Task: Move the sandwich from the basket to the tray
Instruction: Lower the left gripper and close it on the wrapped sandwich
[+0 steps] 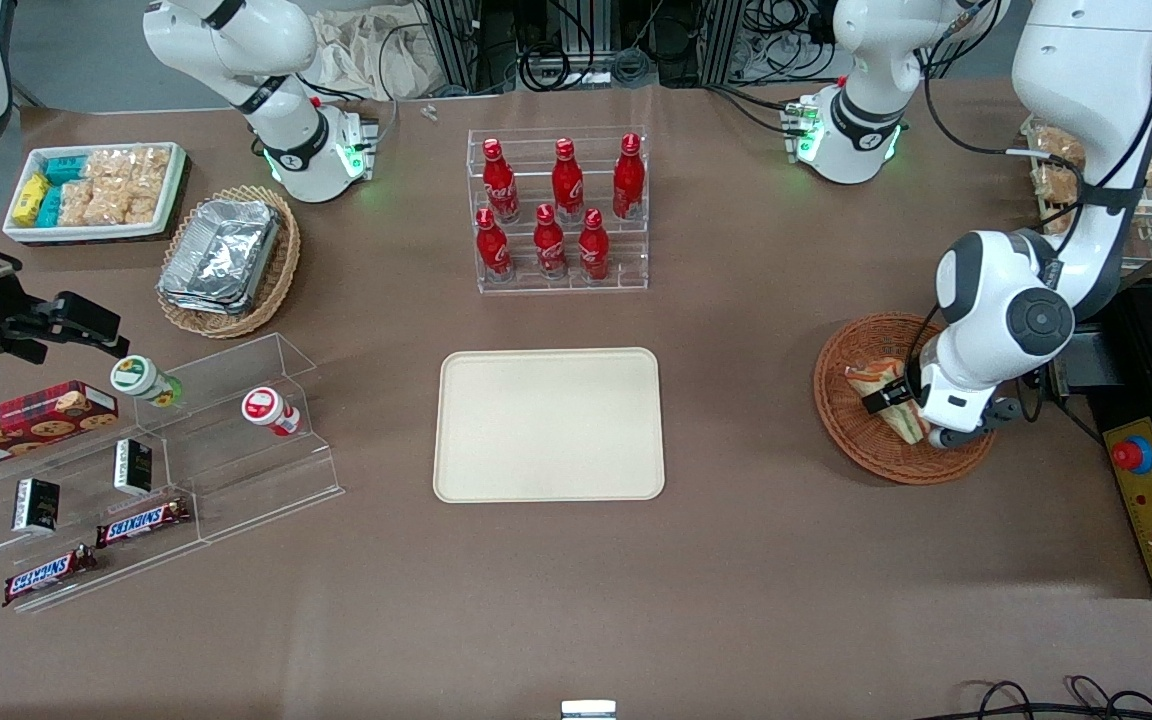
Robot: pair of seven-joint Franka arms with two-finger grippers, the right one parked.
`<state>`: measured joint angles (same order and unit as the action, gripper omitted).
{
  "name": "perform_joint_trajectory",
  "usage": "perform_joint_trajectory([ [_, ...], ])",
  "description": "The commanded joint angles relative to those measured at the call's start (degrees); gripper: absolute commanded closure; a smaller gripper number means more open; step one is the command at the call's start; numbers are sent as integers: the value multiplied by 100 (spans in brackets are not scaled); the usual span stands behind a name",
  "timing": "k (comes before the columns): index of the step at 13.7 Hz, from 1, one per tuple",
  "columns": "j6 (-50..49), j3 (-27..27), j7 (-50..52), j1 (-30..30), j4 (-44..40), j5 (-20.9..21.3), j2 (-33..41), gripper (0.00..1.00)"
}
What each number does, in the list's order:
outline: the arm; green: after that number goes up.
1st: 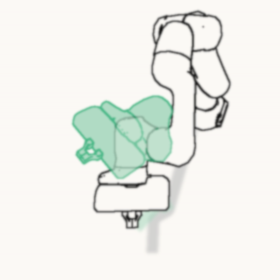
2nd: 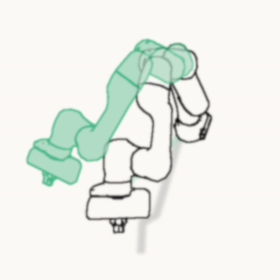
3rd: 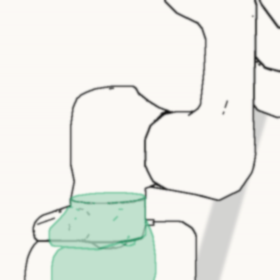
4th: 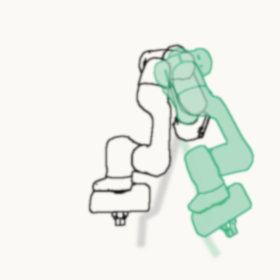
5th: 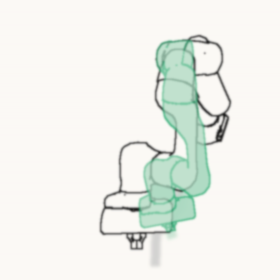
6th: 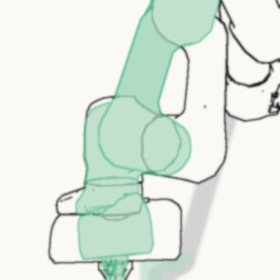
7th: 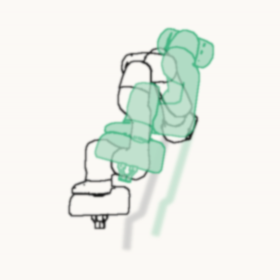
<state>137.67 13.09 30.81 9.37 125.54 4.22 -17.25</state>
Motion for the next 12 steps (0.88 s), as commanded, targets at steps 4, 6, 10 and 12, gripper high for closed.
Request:
perform_joint_trajectory([
  [4, 208, -17, 259, -14, 119, 35, -50, 41],
  [6, 156, -26, 259, -5, 102, 105, 72, 63],
  [10, -966, 26, 250, -23, -318, 105, 599, 93],
  [12, -1949, 289, 215, -32, -897, 97, 819, 93],
])
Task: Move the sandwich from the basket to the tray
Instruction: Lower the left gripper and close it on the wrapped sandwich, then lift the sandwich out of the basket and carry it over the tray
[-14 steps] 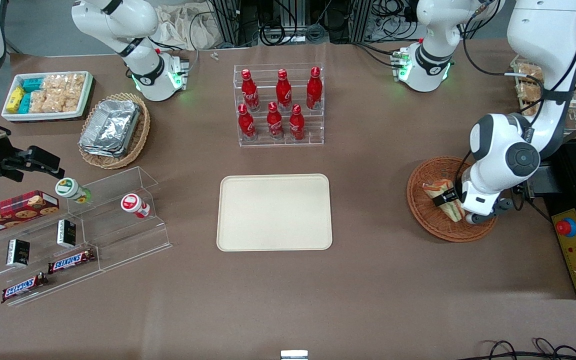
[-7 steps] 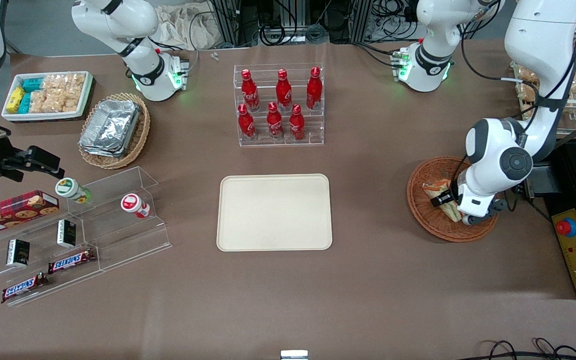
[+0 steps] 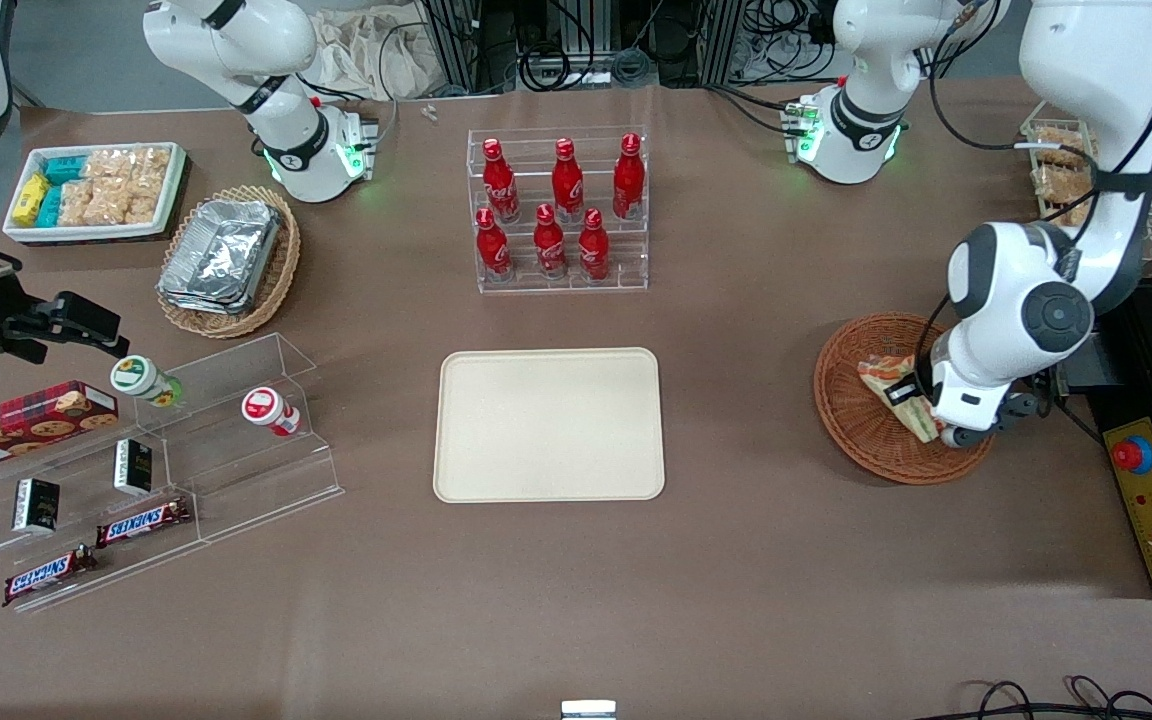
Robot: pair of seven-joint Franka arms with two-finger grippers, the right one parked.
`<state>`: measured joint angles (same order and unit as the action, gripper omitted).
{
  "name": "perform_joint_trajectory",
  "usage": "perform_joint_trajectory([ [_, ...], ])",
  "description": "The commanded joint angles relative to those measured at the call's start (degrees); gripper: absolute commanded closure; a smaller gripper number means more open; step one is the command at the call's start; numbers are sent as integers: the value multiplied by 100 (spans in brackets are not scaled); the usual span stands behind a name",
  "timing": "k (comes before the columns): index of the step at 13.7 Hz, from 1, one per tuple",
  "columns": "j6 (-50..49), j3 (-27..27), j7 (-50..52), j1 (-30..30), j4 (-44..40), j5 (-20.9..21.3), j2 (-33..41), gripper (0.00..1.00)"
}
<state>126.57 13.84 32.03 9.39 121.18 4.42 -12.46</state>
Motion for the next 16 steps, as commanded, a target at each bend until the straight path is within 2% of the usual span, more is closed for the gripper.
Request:
perform_joint_trajectory([
  [1, -1418, 355, 49, -42, -960, 68, 332, 90],
  [3, -2562, 767, 14, -43, -1962, -2, 175, 90],
  [5, -2743, 1285, -21, -43, -2361, -2, 112, 90],
  [6, -2673, 1540, -39, -43, -2414, 24, 104, 90],
  [8, -2306, 2006, -39, -51, -2441, 16, 8, 83],
  [10, -1874, 2350, -39, -147, -2432, 42, -246, 83],
  [13, -1111, 2369, 31, -735, -2433, 103, -730, 83],
  [16, -845, 2360, 407, -1254, -2476, 725, -1353, 84],
])
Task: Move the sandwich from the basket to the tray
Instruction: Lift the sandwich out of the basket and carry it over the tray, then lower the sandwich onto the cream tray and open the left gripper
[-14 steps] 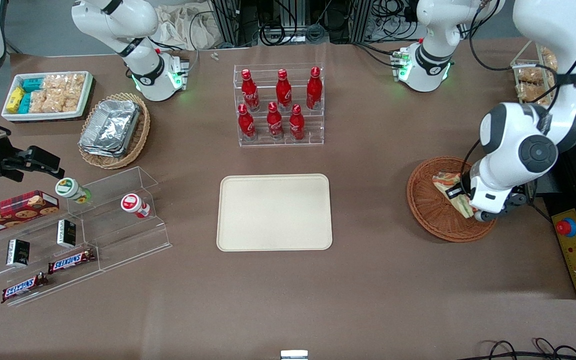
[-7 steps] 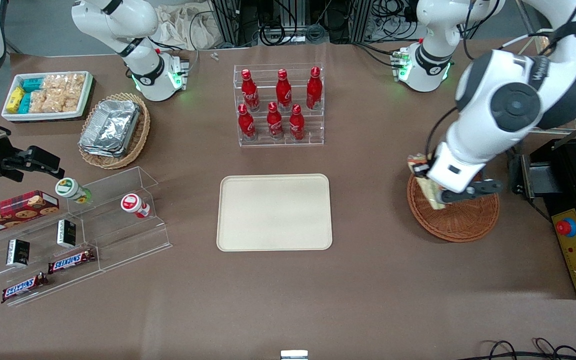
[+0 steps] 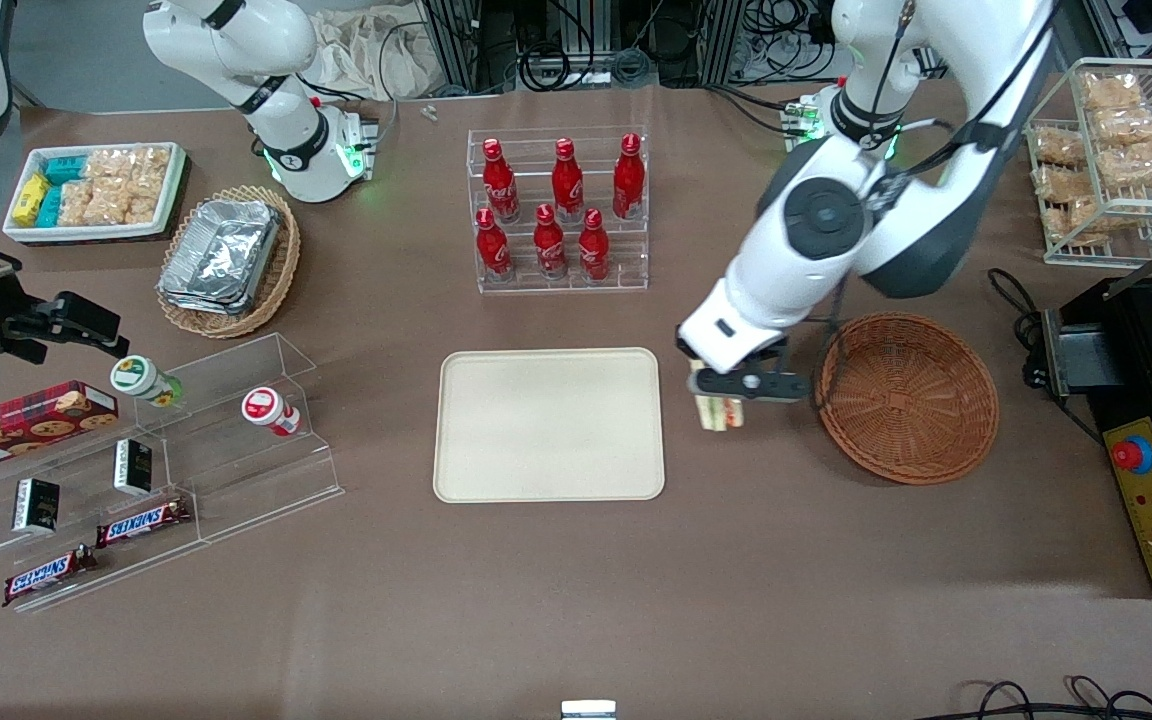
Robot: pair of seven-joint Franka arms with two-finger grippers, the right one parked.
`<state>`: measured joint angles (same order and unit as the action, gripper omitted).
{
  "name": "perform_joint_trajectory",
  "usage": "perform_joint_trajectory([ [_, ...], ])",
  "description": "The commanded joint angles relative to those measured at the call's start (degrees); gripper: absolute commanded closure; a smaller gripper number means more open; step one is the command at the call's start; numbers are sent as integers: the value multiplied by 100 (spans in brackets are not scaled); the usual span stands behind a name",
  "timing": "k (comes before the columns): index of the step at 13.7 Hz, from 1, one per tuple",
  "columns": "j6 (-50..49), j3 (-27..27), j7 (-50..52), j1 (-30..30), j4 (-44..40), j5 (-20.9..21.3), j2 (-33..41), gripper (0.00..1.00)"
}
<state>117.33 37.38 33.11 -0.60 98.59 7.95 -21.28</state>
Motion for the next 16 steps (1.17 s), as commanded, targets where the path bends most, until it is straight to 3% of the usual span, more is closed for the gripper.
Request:
perform_joint_trajectory([
  [1, 236, 6, 466, -309, -270, 513, -708, 84],
  [8, 1054, -38, 618, -801, -569, 1120, -1905, 84],
  [14, 1398, -82, 609, -863, -780, 1946, -2679, 82],
  [15, 1398, -117, 600, -871, -780, 1964, -2697, 69],
  [16, 1398, -152, 600, -863, -789, 1965, -2662, 30],
])
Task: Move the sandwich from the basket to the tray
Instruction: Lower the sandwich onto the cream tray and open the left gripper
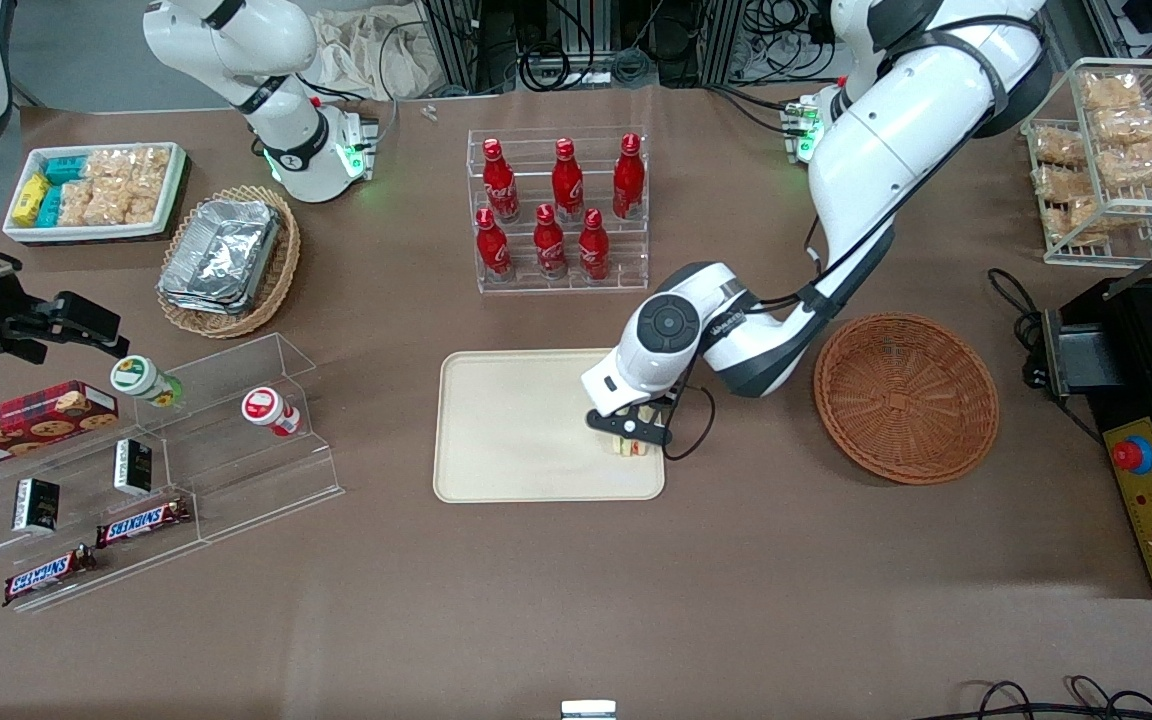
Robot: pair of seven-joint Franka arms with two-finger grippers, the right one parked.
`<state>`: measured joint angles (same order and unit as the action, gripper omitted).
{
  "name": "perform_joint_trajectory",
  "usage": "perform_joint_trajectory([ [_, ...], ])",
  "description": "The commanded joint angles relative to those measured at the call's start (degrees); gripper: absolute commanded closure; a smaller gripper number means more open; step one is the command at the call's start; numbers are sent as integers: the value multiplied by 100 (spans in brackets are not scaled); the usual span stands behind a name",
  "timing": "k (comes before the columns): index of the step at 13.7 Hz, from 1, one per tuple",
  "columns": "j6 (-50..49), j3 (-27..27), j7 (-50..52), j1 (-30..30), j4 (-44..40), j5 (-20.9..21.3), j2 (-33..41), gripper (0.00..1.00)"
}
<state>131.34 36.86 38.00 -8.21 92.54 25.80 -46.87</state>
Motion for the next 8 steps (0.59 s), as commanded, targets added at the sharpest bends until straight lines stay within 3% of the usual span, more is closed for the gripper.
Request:
perform_joint_trajectory([
  [1, -3, -100, 146, -76, -175, 145, -60, 0],
  [4, -536, -92, 620, 21, -157, 101, 405, 0],
  [6, -1292, 22, 498, 301, -114, 75, 974, 0],
  [8, -2012, 390, -236, 932, -8, -301, 1546, 0],
])
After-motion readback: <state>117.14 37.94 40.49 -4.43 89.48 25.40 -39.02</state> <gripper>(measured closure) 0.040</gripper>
